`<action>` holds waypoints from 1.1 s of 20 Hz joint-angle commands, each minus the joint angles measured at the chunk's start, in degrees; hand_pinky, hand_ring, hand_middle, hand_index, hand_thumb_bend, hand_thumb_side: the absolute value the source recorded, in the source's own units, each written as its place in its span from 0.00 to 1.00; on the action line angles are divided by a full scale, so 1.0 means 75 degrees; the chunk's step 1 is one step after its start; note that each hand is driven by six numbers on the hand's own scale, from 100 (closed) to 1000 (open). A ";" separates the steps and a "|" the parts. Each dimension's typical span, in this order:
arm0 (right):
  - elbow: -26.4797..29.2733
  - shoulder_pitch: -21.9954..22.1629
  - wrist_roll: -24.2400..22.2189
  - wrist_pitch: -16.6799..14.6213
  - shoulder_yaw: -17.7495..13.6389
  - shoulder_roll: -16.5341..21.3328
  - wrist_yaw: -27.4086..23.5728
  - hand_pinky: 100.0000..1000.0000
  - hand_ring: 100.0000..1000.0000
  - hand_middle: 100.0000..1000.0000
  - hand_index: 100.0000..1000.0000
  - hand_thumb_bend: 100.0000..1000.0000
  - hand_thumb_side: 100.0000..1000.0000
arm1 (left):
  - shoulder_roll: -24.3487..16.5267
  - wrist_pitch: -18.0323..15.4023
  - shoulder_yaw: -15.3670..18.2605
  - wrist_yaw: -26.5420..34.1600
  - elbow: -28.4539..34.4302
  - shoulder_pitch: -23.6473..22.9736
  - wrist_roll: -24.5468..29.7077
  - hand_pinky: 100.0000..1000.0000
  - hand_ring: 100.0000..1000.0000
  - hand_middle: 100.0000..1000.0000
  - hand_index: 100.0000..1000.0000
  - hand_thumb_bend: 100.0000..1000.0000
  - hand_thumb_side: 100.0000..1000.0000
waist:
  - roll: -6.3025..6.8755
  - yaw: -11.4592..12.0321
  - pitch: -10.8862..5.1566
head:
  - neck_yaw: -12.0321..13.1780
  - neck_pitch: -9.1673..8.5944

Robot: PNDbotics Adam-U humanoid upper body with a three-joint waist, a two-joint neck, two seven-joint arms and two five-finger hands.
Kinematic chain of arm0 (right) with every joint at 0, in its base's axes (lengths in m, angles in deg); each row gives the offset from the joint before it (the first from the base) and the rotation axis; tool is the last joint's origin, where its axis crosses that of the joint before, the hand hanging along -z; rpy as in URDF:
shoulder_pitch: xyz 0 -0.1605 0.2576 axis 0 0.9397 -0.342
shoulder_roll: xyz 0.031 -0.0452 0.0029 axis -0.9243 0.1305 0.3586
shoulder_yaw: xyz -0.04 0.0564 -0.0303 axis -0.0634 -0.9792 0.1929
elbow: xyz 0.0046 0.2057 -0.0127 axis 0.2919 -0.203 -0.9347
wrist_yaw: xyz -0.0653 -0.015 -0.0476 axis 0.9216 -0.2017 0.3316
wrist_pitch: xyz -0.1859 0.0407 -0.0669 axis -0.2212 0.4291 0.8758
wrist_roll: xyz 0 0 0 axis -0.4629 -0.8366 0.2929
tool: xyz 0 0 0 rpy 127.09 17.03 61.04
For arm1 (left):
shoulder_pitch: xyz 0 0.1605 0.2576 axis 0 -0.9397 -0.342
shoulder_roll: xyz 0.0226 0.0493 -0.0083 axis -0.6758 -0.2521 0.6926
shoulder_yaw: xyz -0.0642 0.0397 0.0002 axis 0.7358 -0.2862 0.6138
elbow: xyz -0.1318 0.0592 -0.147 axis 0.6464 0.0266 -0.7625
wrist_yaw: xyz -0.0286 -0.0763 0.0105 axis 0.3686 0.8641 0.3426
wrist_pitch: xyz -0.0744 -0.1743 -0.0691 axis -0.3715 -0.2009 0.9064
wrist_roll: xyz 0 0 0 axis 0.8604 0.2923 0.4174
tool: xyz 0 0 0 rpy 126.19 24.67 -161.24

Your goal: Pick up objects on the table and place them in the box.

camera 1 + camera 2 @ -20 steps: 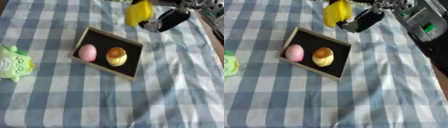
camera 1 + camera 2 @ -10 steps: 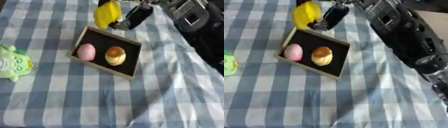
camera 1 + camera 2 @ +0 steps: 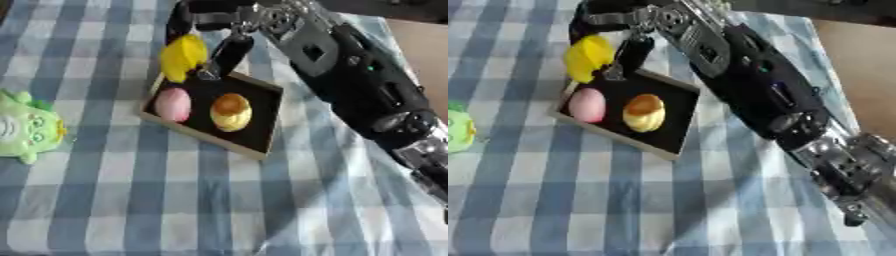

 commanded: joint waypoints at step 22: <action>0.0681 0.0156 0.1083 -0.0132 -0.0799 0.0587 0.0591 0.82 0.78 0.80 0.85 0.30 0.16 | -0.0053 0.0084 0.0046 -0.0016 0.0114 -0.0053 -0.0024 0.94 0.73 0.68 0.78 0.00 0.53 | 0.0116 -0.0143 -0.0238 | 0.0209 -0.0069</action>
